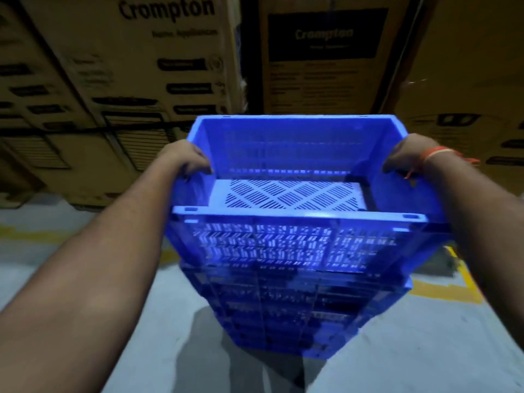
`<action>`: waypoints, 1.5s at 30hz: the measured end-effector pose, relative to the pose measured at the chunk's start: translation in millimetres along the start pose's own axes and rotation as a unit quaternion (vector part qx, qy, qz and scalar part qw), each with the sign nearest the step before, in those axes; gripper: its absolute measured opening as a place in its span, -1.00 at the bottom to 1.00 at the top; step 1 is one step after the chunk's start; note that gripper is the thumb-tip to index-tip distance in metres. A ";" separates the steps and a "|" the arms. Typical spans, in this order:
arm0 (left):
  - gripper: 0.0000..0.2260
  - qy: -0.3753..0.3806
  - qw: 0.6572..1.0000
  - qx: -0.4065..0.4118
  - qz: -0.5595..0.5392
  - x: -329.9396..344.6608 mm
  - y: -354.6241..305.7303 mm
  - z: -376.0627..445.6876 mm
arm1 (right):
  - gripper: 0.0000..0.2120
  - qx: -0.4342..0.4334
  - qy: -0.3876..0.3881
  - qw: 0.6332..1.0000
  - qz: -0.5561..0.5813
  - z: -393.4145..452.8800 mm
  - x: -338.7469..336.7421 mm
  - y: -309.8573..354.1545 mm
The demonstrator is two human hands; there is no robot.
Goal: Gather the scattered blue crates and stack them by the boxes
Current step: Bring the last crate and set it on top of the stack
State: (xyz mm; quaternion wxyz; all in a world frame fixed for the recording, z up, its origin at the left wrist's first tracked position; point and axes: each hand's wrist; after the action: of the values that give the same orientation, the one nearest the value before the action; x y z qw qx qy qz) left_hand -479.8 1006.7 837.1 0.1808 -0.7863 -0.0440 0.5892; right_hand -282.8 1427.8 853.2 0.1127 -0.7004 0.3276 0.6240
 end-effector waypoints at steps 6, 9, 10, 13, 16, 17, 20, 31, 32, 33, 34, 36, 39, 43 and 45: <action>-0.80 -0.023 1.000 -0.004 -0.007 -0.1 -3.0 -12.4 | -0.85 -0.004 0.011 1.000 -0.019 -6.3 -1.1 4.0; -0.79 -0.044 0.999 -0.021 0.006 -0.6 2.0 -10.6 | -0.85 -0.007 0.013 1.000 -0.011 -15.2 0.1 5.2; -0.79 -0.045 0.999 -0.024 0.008 -0.6 3.1 -8.6 | -0.84 -0.008 0.008 1.000 -0.003 -17.9 0.5 5.5; -0.77 -0.037 0.999 -0.016 0.019 3.1 0.9 0.5 | -0.82 0.005 -0.013 1.000 0.012 -22.2 1.1 1.3; -0.77 -0.037 0.999 -0.015 0.027 5.5 5.3 8.3 | -0.81 0.010 -0.021 0.999 0.026 -20.7 0.6 1.3; -0.78 -0.036 0.999 -0.015 0.028 5.1 9.2 10.9 | -0.77 0.007 -0.022 0.999 0.022 -18.7 0.9 2.0; -0.81 -0.037 0.999 -0.008 0.036 2.8 11.0 12.1 | -0.68 0.005 -0.024 1.000 0.014 -16.5 3.1 1.0; -0.96 -0.035 0.998 -0.003 0.050 3.3 0.3 0.5 | -0.76 0.023 0.022 0.999 0.017 -19.0 -2.0 0.5; -0.98 -0.031 0.998 -0.002 0.050 2.7 0.9 0.5 | -0.76 0.022 0.027 0.999 0.019 -20.1 -2.5 0.8; -0.97 -0.026 0.998 -0.003 0.049 1.8 2.2 0.8 | -0.76 0.022 0.031 0.999 0.021 -21.9 -3.4 1.7; -0.95 -0.017 0.999 -0.005 0.048 0.9 4.4 1.3 | -0.76 0.021 0.032 0.999 0.020 -24.0 -3.9 2.6; -0.94 -0.002 0.999 -0.006 0.054 0.7 7.4 1.5 | -0.76 0.019 0.030 0.999 0.017 -30.3 -3.0 1.9; -0.96 -0.015 0.998 -0.003 0.062 4.0 7.8 -0.6 | -0.77 0.027 0.026 0.999 0.016 -41.9 2.6 -3.9; -0.91 -0.020 0.998 -0.004 0.058 6.0 10.7 -6.7 | -0.73 0.031 0.008 0.999 0.028 -49.9 7.4 -10.4; -0.92 -0.024 0.999 0.000 0.046 7.1 9.7 -11.9 | -0.70 0.030 0.003 0.999 0.024 -53.2 8.1 -10.8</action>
State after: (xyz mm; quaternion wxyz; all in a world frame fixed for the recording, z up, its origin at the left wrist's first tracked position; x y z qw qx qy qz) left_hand -467.8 996.9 830.2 0.1524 -0.7732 -0.0117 0.6154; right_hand -233.7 1403.3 853.2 0.1174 -0.6907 0.3631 0.6142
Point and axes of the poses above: each hand's wrist, its own z-axis towards the middle knuckle, its own x-axis out of the palm, y = z × x, and after that the axes turned 3 degrees about y, right-handed
